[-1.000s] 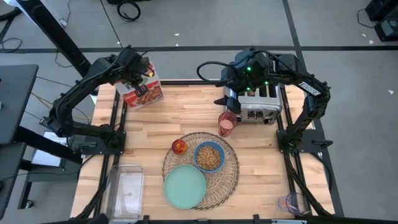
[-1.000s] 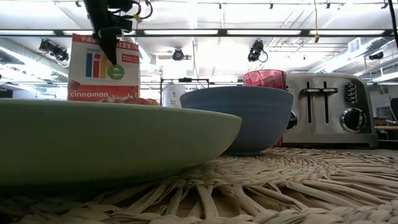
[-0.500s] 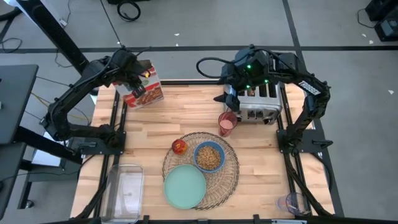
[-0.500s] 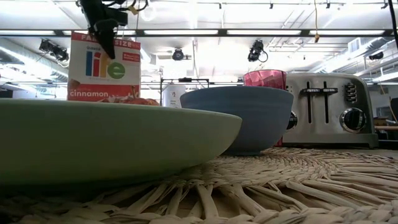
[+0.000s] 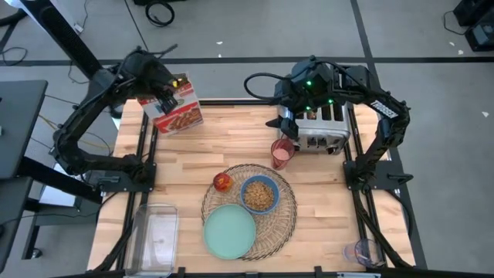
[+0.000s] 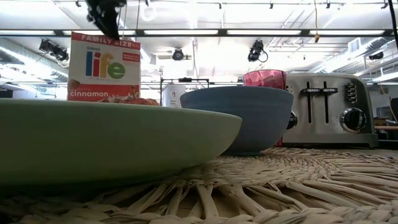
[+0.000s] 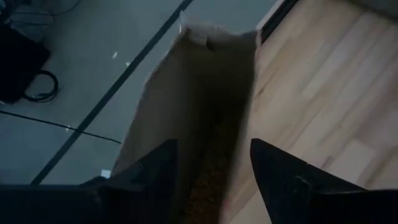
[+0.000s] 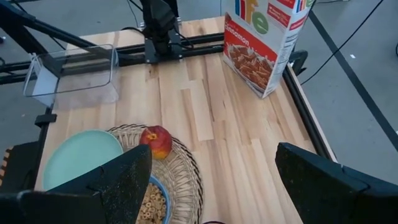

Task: Arrange a breakfast setting
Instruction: Put the toasted bread on the light green plate

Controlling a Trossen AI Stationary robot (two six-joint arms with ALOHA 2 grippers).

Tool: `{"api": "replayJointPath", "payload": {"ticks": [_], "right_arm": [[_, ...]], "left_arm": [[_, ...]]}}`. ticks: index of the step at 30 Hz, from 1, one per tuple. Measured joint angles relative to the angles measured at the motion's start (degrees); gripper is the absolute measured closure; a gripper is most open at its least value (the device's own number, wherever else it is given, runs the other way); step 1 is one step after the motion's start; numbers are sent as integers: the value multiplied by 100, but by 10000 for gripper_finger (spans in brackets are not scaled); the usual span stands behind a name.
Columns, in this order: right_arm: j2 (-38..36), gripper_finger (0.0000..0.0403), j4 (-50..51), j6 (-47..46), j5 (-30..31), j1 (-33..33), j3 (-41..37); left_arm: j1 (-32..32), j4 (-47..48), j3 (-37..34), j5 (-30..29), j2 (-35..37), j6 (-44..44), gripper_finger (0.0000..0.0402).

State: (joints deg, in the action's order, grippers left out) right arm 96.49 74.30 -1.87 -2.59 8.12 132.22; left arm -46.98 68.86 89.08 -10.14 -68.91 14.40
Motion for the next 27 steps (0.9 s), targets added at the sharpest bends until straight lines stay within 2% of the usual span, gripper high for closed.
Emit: {"api": "replayJointPath", "payload": {"ticks": [4,10,14,16,21,27], "right_arm": [[0,58,23,52,72,0,2],[0,58,421,-33,389,1,4],[-17,58,807,-898,1415,40,4],[-55,58,1059,-1573,1951,131,4],[-106,58,1585,-2745,2707,391,7],[-112,58,1559,-3411,2917,777,-126]], "left_arm": [[0,248,565,424,-2,-164,193],[152,180,1412,1672,19,-750,193],[538,-156,1529,2689,168,-1194,193],[849,-442,1457,2990,277,-1430,193],[1666,-1111,1250,3049,454,-1847,193],[2485,-1520,1074,3043,498,-2130,194]]}}
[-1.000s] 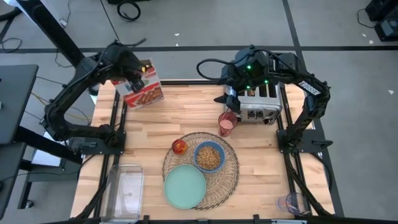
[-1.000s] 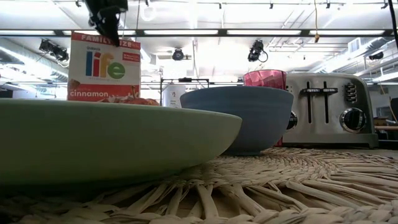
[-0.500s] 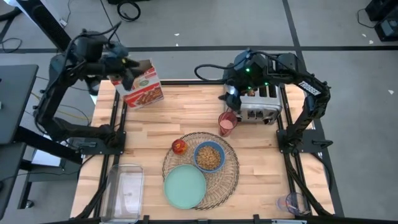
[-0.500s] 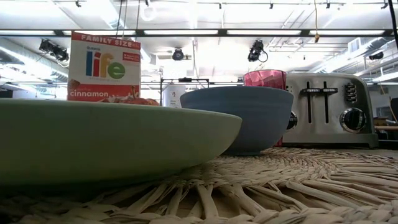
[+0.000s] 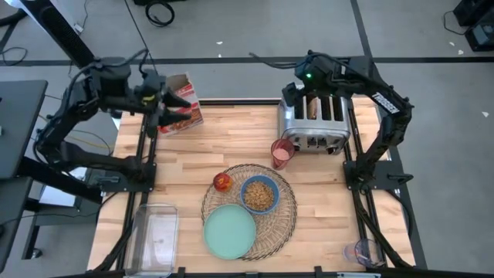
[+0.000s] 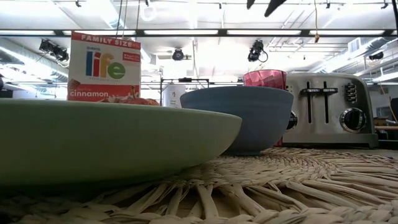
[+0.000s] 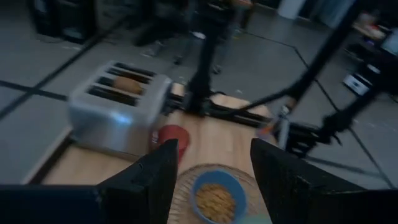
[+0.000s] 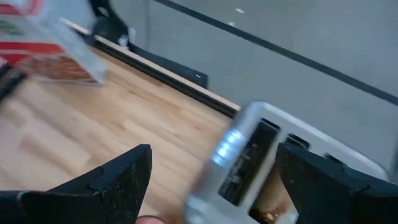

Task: Arrange a breakfast setting
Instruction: Put the toasted bread on the light green plate

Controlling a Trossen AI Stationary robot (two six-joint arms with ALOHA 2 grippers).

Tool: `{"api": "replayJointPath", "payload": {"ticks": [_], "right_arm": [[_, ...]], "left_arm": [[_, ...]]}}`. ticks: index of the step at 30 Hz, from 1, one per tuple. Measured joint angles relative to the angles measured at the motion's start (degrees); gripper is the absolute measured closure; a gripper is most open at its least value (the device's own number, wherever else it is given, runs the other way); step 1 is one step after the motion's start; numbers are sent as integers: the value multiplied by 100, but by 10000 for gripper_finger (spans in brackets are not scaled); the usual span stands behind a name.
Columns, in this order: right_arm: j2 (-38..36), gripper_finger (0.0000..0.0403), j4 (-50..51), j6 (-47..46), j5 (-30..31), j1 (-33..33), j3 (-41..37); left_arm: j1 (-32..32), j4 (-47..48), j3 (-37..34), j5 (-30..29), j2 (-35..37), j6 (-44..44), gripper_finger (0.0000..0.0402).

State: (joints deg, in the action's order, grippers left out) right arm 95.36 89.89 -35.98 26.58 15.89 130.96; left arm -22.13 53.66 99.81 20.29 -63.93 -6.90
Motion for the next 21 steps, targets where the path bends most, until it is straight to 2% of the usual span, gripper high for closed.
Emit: {"api": "replayJointPath", "payload": {"ticks": [5,10,14,21], "right_arm": [[-181,68,9,-361,103,370,-813],[-454,93,4,-682,606,674,-2132],[-823,110,-259,-1041,442,959,-3308],[-1373,131,-1593,-1478,-42,1459,-4908]], "left_arm": [[689,-21,-167,-168,-5,-29,194],[1364,-20,-199,-677,-3,-7,194],[1723,-19,-199,-914,-5,2,194],[1957,-28,-199,-1059,-5,9,194]]}}
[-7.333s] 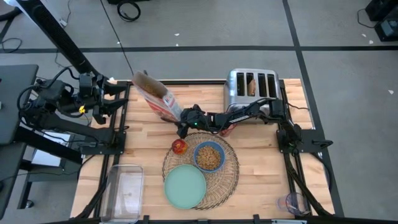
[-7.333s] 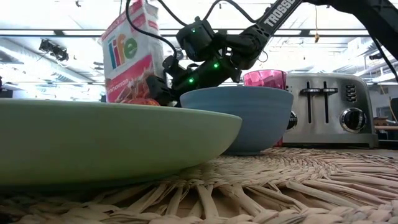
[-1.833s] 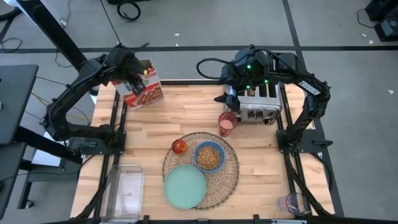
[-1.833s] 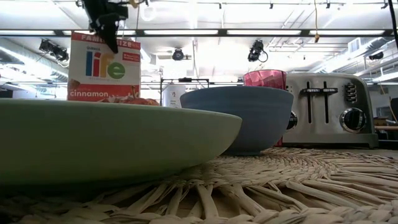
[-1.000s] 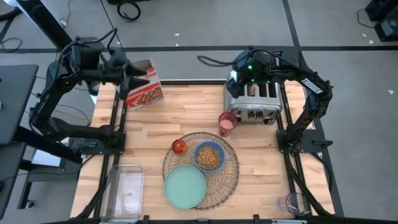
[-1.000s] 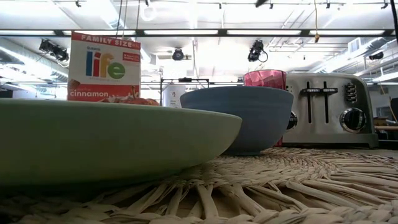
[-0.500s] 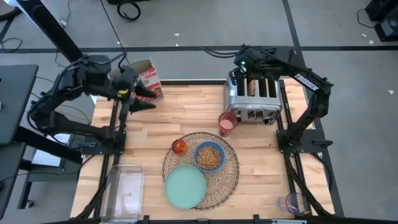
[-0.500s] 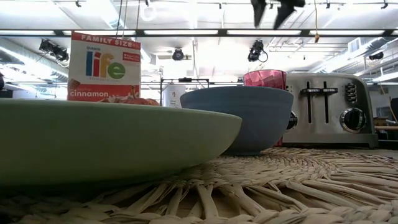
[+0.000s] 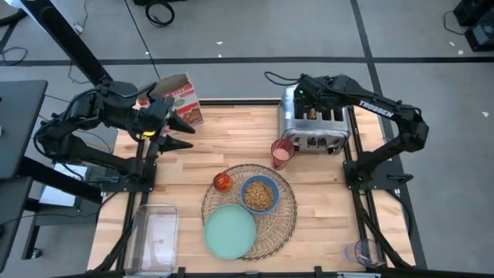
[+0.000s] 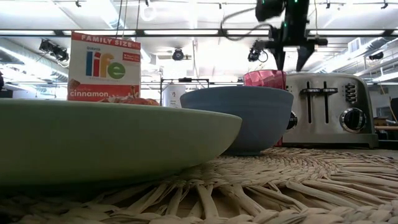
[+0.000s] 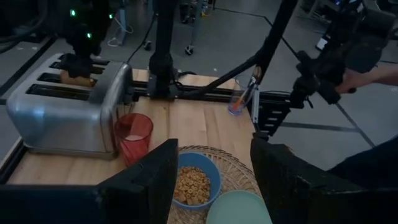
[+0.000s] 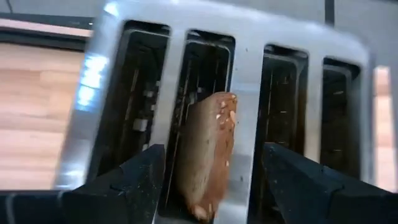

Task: Arrange a breakfast setting
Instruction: Put the toasted bread on the light green plate

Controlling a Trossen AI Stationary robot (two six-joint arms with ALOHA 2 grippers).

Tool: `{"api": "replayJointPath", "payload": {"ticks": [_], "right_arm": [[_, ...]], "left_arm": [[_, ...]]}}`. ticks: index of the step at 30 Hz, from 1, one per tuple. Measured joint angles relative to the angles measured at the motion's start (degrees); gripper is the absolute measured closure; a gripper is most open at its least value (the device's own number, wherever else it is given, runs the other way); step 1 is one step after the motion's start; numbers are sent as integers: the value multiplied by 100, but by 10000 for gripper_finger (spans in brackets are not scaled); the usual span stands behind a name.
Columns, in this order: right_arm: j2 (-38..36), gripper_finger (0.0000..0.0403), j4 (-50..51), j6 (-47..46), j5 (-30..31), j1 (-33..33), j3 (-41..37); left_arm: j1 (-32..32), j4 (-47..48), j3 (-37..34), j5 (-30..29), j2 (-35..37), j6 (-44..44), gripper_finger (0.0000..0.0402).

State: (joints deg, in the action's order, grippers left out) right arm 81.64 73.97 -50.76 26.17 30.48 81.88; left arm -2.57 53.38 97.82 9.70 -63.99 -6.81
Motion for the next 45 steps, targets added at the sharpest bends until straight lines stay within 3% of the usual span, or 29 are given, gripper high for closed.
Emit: {"api": "replayJointPath", "payload": {"ticks": [5,27,34,39,45], "right_arm": [[-28,154,-764,-29,-465,238,-566],[-17,309,-896,-329,-278,233,-705],[-41,350,-924,-278,-127,198,-705],[-315,380,-942,-242,61,109,-701],[-974,383,-1312,-157,82,-60,-699]], "left_arm": [[-2,-8,0,-95,0,7,194],[-2,-36,0,-110,0,43,194],[-2,-977,5,-107,38,-9,194],[-2,-1253,9,-58,102,29,194],[-2,-1236,9,-49,246,181,194]]}}
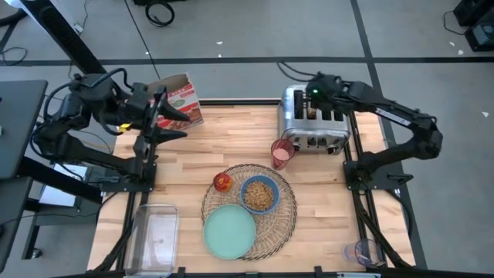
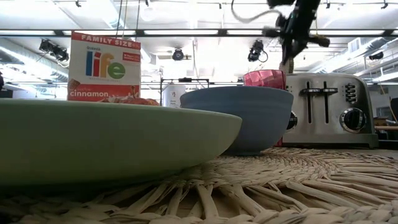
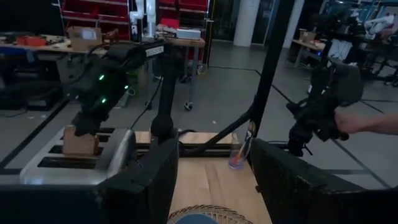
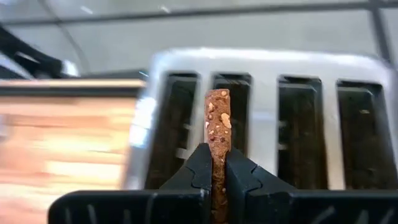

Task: Arrange a breakfast setting
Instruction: Put the toasted bread on the light green plate

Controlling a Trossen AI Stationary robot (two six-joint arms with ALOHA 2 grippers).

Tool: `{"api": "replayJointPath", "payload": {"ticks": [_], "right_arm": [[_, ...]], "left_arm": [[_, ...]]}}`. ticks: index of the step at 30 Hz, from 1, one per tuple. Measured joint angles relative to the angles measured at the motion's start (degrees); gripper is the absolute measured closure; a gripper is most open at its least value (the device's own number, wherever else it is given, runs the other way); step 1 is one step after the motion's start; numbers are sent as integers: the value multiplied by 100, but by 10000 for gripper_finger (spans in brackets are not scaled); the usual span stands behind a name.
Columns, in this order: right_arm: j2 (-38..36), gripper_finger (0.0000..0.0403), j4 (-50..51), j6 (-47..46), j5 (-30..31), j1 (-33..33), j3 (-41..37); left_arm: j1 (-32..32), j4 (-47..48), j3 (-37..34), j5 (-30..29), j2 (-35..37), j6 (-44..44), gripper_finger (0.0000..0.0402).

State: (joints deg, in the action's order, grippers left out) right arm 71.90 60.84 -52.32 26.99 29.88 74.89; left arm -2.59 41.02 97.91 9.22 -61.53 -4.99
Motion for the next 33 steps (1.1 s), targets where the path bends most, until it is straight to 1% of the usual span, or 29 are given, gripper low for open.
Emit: {"api": "replayJointPath", "payload": {"ticks": [3,7,11,13,15,17,19,23,27,30,33], "right_arm": [[-328,384,-522,257,31,-207,2],[-580,387,-1629,757,328,-621,11],[-638,387,-2892,1765,318,-1116,11],[-614,387,-3525,2551,17,-1461,11],[-542,385,-4070,3395,-523,-1861,15],[-419,383,-4438,4042,-1057,-2288,15],[-275,383,-4601,4498,-1424,-2723,15],[112,383,-4669,5081,-1783,-3591,15],[556,383,-5043,5917,-2086,-4418,15],[913,383,-5381,6613,-2211,-4943,15],[1323,383,-5603,7219,-2215,-5364,15]], "left_arm": [[0,2,0,4,27,116,194],[0,-2,0,4,44,105,194],[0,-3,0,6,42,-115,194],[1,-9,0,6,45,-225,194],[60,-15,0,10,45,-260,194],[141,-55,-5,110,45,-262,194],[212,-76,-4,176,45,-357,194],[258,-49,-7,146,45,-832,194],[254,-44,-5,42,45,-1212,194],[249,-25,-4,-26,45,-1393,194],[245,88,-7,-148,45,-1506,194]]}}
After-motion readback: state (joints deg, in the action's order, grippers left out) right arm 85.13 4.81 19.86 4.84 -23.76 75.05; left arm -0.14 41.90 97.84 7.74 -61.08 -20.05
